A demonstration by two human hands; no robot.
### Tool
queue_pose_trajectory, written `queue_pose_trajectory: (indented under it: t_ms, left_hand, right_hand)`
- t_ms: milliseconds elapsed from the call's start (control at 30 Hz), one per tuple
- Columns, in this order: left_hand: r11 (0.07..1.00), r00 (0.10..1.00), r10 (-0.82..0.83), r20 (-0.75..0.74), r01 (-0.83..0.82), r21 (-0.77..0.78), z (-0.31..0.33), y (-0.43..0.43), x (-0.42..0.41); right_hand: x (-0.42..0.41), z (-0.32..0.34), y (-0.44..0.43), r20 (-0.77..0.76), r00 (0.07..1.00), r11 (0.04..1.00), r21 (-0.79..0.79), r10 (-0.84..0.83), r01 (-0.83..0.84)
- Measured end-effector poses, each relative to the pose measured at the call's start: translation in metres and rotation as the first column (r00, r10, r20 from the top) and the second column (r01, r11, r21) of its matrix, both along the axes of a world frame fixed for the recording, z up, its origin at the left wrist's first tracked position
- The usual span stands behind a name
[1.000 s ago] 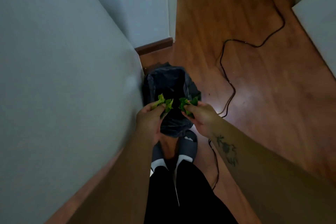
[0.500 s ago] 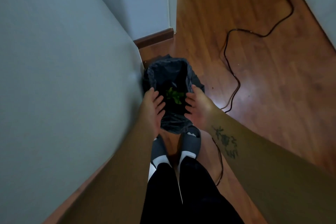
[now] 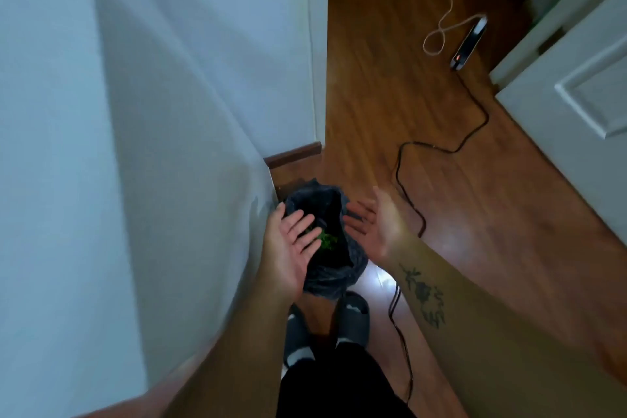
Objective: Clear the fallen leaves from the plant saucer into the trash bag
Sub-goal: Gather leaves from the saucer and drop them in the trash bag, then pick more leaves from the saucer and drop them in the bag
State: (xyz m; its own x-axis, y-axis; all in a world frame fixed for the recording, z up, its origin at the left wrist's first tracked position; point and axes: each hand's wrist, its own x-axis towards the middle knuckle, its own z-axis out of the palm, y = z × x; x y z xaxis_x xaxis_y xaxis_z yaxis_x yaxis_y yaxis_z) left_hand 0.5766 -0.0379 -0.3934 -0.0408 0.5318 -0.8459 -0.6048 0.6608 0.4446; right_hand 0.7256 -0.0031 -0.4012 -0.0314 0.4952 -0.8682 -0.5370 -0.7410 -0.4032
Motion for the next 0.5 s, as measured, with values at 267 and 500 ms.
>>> queue_pose_trajectory:
  t_ms: [267,500]
  left_hand:
    - [0.949,0.971,0.226,0.080,-0.238,0.206,0.153,0.007,0.013]
    - [0.872,0.967,0.252,0.028,-0.240,0.427,0.254,0.009,-0.019]
  right_hand:
    - [-0.008,0.165,0.016,0.004,0.995,0.963,0.252,-0.097,0.093]
    - [-0.028,0.272,0.031,0.069,0.997,0.895,0.442,0.030,-0.058]
